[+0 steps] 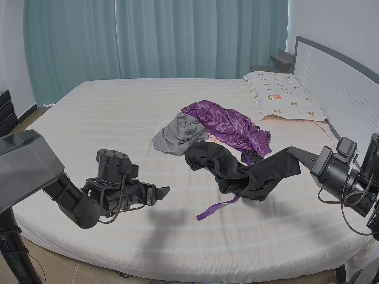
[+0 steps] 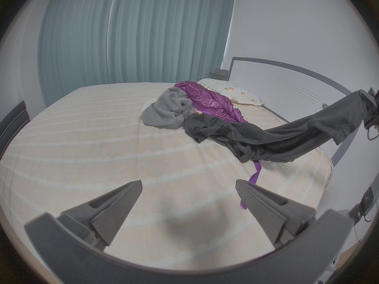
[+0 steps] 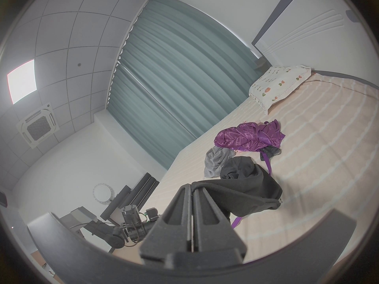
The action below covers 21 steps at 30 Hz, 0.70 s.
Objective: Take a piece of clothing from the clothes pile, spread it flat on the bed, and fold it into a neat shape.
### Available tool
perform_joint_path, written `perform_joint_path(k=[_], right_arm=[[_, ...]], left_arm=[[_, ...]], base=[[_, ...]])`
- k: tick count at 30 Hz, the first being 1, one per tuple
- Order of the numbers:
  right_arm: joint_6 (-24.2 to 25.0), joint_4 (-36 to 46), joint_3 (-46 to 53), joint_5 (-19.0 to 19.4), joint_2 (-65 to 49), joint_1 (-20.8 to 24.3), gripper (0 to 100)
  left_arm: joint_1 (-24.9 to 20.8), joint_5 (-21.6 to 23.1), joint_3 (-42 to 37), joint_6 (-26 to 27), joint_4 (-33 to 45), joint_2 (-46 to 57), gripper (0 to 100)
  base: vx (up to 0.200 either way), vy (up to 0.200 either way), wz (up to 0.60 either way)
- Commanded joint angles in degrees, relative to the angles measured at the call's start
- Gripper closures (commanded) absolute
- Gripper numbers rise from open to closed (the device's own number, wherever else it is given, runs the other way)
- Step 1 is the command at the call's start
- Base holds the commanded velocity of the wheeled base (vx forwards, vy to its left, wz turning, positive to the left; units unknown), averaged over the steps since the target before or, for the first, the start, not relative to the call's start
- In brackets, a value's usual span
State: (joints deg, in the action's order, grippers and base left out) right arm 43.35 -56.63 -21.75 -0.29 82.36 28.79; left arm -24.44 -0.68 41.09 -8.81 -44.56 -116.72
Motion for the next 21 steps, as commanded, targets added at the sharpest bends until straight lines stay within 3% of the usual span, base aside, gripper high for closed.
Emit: perform_joint_path(k=[1, 14, 21], right_arm=[[0.1, -0.1, 0.1, 0.0, 0.5, -0.1, 100], [0.1, -0.7, -0.1, 0.1, 0.0, 0.6, 100], [0.0, -0.8, -1.1, 0.0, -2.8, 2.8, 100]], left_arm=[[-2.0, -0.6, 5.3, 0.0, 0.3, -5.5, 0], [-8.9, -4.9, 11.6, 0.2, -0.2, -11.7, 0], [-8.9, -4.9, 15.5, 1.1, -0.3, -14.4, 0]], base=[[0.0, 0.0, 0.0], [0.0, 0.0, 0.0], [0.0, 0.0, 0.0]])
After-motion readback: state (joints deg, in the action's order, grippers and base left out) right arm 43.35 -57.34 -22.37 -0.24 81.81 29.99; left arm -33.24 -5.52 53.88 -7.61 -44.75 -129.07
